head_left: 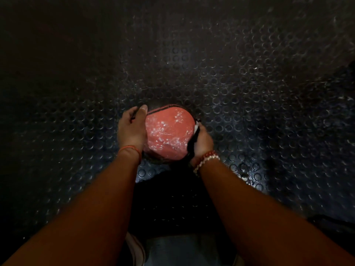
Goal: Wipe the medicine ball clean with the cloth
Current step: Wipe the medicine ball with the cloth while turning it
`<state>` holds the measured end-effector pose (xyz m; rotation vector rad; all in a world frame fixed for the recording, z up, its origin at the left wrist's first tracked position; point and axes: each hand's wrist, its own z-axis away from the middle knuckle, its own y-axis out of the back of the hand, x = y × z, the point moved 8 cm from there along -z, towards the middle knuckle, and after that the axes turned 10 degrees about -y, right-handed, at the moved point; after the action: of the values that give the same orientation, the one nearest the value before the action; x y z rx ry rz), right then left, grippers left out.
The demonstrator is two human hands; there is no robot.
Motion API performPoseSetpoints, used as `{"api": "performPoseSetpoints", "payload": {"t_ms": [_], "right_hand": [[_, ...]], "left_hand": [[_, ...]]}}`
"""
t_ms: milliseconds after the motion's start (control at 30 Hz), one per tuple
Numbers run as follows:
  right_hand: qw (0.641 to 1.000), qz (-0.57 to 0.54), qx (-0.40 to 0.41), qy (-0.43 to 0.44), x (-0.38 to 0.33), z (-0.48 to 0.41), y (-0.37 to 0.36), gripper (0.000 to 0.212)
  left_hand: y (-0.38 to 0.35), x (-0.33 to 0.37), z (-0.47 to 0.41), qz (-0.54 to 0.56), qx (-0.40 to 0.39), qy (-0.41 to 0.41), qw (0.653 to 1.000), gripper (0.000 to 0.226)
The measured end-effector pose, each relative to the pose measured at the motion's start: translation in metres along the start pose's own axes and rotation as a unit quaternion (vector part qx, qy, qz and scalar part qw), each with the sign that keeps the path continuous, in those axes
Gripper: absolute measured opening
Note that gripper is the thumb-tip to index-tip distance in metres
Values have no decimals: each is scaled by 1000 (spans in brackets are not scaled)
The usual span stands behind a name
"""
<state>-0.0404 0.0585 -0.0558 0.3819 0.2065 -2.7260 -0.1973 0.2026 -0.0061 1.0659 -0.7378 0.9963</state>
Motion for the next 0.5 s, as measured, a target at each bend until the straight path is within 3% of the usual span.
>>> {"api": "performPoseSetpoints", "payload": {"t_ms": [67,133,200,267,367,500], "right_hand": [[998,-3,32,52,12,8,1,52],[978,59,93,178,7,25,1,65],[935,171,97,296,-5,49,-12,66],[868,280,88,400,-21,70,-30,63],[799,382,74,458,-46,70,-55,52],[853,367,0,372,-73,40,-62,35]], "left_hand": [[-1,2,-1,-6,3,-3,1000,41],[-2,3,-1,-5,3,-6,1000,41],[-3,3,-2,1,2,-8,1000,47],[-3,2,-3,-5,-1,-10,1000,54],[-3,2,-1,-14,-6,-17,1000,53],[-4,-1,-1,-8,-6,-6,1000,52]]}}
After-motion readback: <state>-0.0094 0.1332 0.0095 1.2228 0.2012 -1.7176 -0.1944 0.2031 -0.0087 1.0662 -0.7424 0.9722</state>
